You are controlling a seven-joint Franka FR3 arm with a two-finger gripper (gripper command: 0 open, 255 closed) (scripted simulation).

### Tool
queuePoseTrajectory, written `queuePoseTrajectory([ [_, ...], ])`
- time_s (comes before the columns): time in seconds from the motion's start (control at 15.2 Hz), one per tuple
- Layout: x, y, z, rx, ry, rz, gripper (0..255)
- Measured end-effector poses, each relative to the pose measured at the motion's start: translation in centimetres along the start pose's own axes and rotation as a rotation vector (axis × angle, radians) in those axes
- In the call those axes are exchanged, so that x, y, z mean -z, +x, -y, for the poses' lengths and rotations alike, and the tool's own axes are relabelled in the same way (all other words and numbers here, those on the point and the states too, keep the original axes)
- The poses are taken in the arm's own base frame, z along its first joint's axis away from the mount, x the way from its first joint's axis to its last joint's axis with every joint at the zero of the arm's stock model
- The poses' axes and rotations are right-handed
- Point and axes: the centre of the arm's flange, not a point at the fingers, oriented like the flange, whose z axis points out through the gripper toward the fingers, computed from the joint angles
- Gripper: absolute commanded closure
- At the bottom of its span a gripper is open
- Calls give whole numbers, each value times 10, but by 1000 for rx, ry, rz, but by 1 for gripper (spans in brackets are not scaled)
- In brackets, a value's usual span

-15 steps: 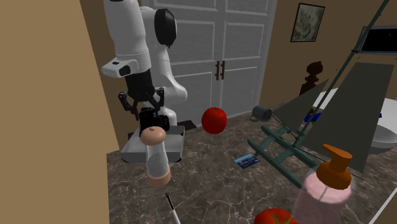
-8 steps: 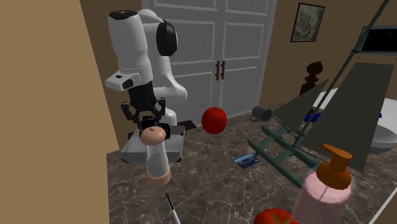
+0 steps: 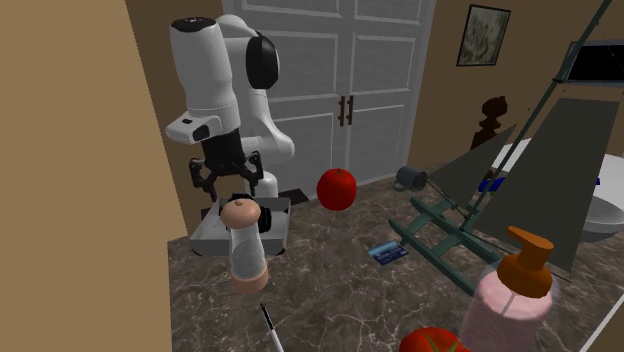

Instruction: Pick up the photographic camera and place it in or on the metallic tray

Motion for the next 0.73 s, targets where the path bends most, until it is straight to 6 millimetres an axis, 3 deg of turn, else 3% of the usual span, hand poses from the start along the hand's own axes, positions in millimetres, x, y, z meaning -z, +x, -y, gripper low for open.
queuePoseTrajectory([
  [0.26,0,0,0,0,0,0,0],
  [0.53,39,1,-1,0,0,-1,0],
  [0.73,49,0,-1,0,0,-1,0],
])
